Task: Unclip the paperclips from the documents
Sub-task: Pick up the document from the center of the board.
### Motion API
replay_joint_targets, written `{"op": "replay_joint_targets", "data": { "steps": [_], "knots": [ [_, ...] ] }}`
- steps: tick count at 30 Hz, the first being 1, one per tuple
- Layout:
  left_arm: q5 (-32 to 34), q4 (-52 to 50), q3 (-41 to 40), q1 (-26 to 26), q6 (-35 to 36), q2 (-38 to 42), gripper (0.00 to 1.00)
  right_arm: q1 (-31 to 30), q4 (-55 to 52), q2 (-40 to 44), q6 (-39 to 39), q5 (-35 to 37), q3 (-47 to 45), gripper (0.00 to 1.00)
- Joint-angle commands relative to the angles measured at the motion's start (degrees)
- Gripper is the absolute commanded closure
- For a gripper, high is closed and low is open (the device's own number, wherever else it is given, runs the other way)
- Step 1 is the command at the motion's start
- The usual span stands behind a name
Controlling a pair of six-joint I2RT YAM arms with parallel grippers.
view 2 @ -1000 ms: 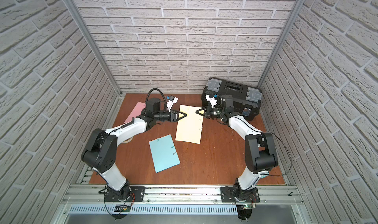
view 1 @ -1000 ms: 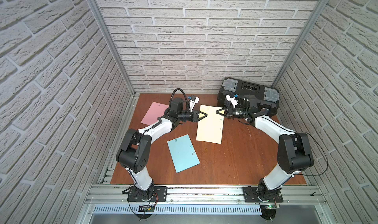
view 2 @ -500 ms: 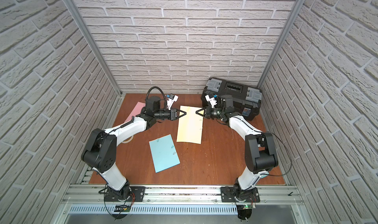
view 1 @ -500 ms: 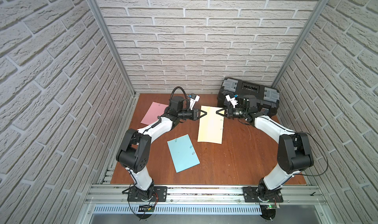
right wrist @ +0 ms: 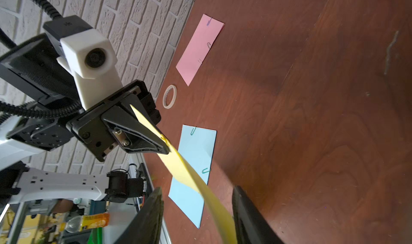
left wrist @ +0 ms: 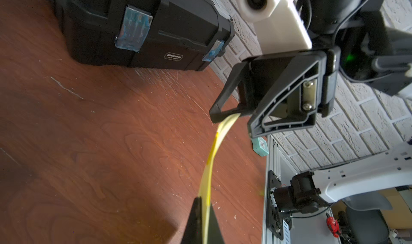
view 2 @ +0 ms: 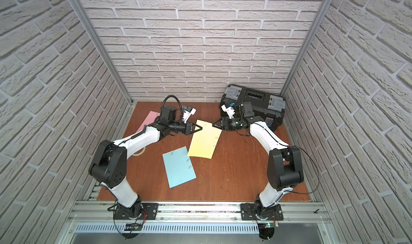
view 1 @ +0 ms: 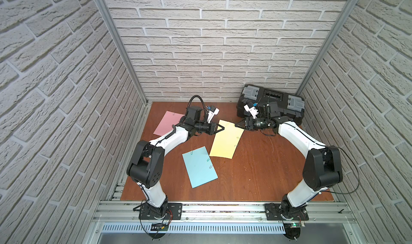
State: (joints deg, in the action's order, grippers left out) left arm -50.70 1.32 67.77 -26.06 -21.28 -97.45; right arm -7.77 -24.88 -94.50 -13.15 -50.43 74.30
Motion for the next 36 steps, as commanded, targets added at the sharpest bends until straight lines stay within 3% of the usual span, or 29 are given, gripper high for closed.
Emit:
{"op": "replay_joint_targets", "data": {
  "steps": [1,10,19,26,36],
  "knots": [
    [-3.54,-2.68,-0.54,0.23,6.23,3.72,1.00,-0.39,-7.70,3.99,8.51,3.43,2.37,0.44],
    [-5.45,-8.35,0.50,-0.46,11.26,6.00,1.00,-2.08,-10.19,7.29,20.04,0.14,4.36,0.40],
    [-8.08,-20.77,4.78,-0.82,19.37,6.48,1.00,-6.02,-12.85,4.54,32.59,-5.32,8.46,0.45],
    [-9.41,-23.27,5.76,-1.30,20.39,7.01,1.00,-7.83,-16.81,-0.17,36.87,-10.15,12.10,0.49],
    [-10.38,-24.78,6.04,-1.67,21.10,7.71,1.00,-8.23,-18.81,-1.92,38.99,-12.78,11.84,0.65]
  ]
}}
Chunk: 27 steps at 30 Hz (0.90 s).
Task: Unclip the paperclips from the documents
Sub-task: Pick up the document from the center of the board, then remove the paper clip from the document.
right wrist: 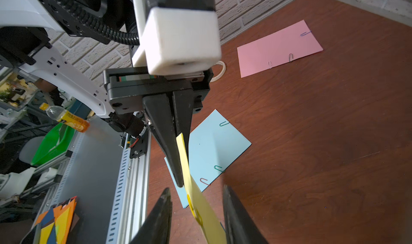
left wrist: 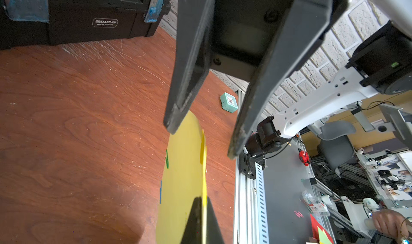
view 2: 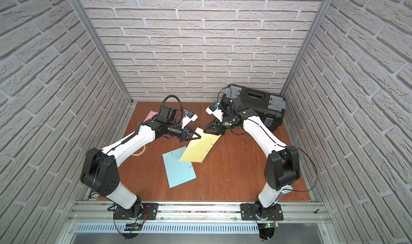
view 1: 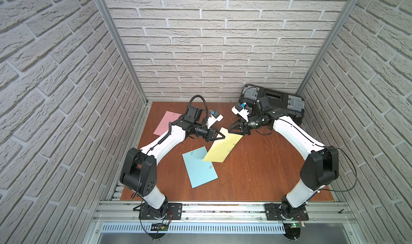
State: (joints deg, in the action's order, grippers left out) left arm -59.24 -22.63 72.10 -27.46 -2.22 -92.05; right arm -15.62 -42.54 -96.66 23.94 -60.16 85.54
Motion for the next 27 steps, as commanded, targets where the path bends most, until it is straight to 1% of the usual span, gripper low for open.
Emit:
{"op": "replay_joint_targets", "data": {
  "steps": [1,6,9,15,23,27],
  "knots": [
    [-1.84,-0.92,1.68,-0.25,2.13,2.31,1.00,-0.39,-1.29,0.25,2.06,-3.34,0.33,0.67],
    [-1.93,-1.19,1.35,-0.22,2.43,2.32,1.00,-0.38,-1.97,0.53,2.63,-4.65,-0.80,0.76],
    [-2.02,-1.10,1.23,0.00,2.40,2.49,1.00,-0.38,-2.40,0.51,2.86,-4.89,-1.13,0.78],
    [-2.37,-1.23,1.44,0.07,2.39,2.62,1.00,-0.38,-2.99,0.17,3.46,-5.37,-1.51,0.79],
    [-2.46,-1.45,1.24,0.32,2.53,2.93,1.00,-0.38,-3.42,0.07,4.01,-6.17,-1.97,0.87],
    [-2.66,-1.45,1.36,0.43,2.49,2.93,1.00,-0.31,-3.38,0.07,4.01,-5.76,-2.17,0.89]
  ]
}}
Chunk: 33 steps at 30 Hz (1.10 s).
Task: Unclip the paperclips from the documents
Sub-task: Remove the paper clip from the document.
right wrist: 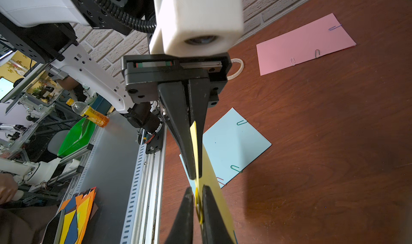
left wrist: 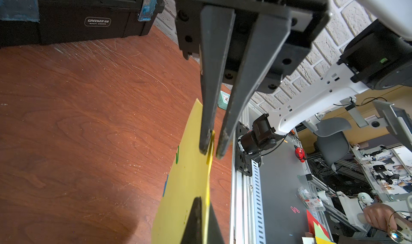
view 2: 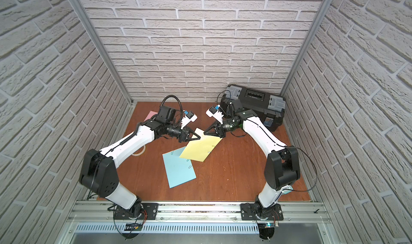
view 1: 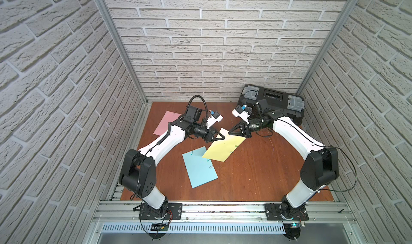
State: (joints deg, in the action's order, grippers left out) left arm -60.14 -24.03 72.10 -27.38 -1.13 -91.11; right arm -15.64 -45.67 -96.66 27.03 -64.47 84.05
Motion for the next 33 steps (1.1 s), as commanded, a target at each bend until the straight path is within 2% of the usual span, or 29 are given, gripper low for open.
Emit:
{"op": "replay_joint_targets", "data": {
  "steps": [1,6,33],
  "knots": [
    [-1.81,-0.14,1.32,0.33,1.39,1.95,1.00,-0.27,-0.21,0.07,0.95,-1.37,-0.73,0.89],
    [-1.99,-0.48,1.49,0.44,1.55,1.72,1.00,0.14,0.20,0.22,0.55,-1.96,-0.57,0.93],
    [-1.91,-4.79,2.08,0.46,4.81,-0.29,1.00,2.13,2.07,-0.54,-2.79,-4.90,0.41,0.94]
  ]
}}
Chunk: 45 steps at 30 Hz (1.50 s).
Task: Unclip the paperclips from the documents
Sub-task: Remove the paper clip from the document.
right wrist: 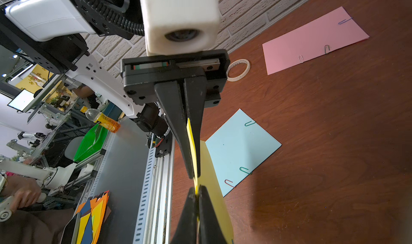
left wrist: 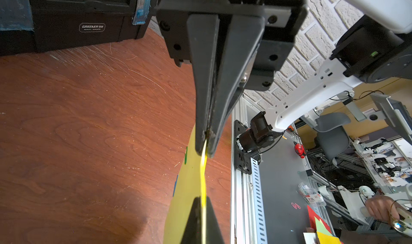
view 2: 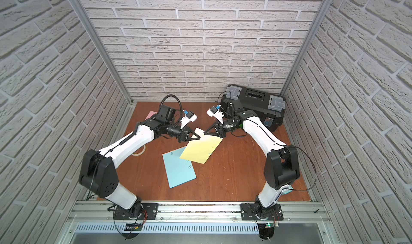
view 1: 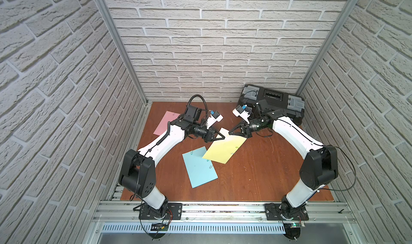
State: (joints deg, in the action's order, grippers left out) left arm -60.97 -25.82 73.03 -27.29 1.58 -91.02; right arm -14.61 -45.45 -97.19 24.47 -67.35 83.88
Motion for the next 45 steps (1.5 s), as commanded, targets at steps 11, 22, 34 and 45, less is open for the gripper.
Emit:
{"op": "replay_joint_targets", "data": {
  "steps": [11,22,34,45],
  "knots": [
    [-1.08,-4.63,1.47,0.37,3.18,-1.17,1.00,1.60,2.20,-0.19,-0.83,-2.70,0.63,0.94],
    [-1.08,-5.99,1.32,0.33,4.04,-1.51,1.00,1.87,2.56,-0.32,-1.12,-3.05,0.43,0.93],
    [-0.71,-6.16,1.16,0.31,4.18,-1.08,1.00,2.22,2.92,-0.46,-1.62,-2.80,0.06,0.95],
    [-0.64,-3.62,0.18,0.90,2.63,-0.10,1.00,6.44,16.45,2.28,-16.72,6.24,-7.42,0.94]
  ]
}}
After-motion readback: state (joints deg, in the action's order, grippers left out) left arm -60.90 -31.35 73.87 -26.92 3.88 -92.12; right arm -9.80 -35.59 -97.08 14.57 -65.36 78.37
